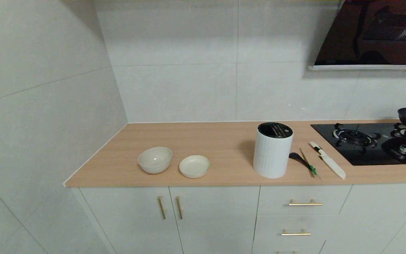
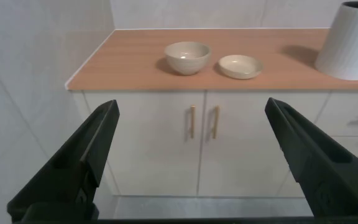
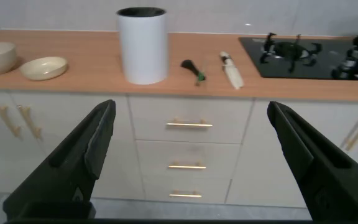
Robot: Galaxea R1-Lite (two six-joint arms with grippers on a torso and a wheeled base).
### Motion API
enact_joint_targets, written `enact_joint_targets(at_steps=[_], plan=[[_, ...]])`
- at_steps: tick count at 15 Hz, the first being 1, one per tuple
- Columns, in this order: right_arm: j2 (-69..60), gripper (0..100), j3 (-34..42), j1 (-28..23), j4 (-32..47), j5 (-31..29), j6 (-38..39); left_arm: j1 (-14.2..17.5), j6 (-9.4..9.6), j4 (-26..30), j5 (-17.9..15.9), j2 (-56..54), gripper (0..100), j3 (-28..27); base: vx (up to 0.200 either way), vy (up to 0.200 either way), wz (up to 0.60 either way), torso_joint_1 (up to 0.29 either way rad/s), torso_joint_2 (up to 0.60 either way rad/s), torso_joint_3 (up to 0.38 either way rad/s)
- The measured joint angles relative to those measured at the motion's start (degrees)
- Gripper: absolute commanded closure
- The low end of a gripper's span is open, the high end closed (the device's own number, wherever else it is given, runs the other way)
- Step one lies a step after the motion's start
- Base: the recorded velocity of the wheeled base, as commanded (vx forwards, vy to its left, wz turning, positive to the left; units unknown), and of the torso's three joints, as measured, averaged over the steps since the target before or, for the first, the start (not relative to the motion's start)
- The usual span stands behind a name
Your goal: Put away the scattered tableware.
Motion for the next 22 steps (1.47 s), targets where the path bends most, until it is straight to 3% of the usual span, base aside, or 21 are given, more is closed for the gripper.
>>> enact_joint_targets(at_steps=[15,22], plan=[[0.0,0,0.0,0.0,0.0,-0.1,0.09,0.0,0.02,-0.02,-0.02,0.0,0,0.0,0.0,0.2,0.0,0.001,0.0,-0.003],[0.0,0,0.0,0.0,-0.02,-0.11,0.02,0.0,0.09,0.0,0.0,0.0,0,0.0,0.0,0.0,0.0,0.0,0.0,0.0]])
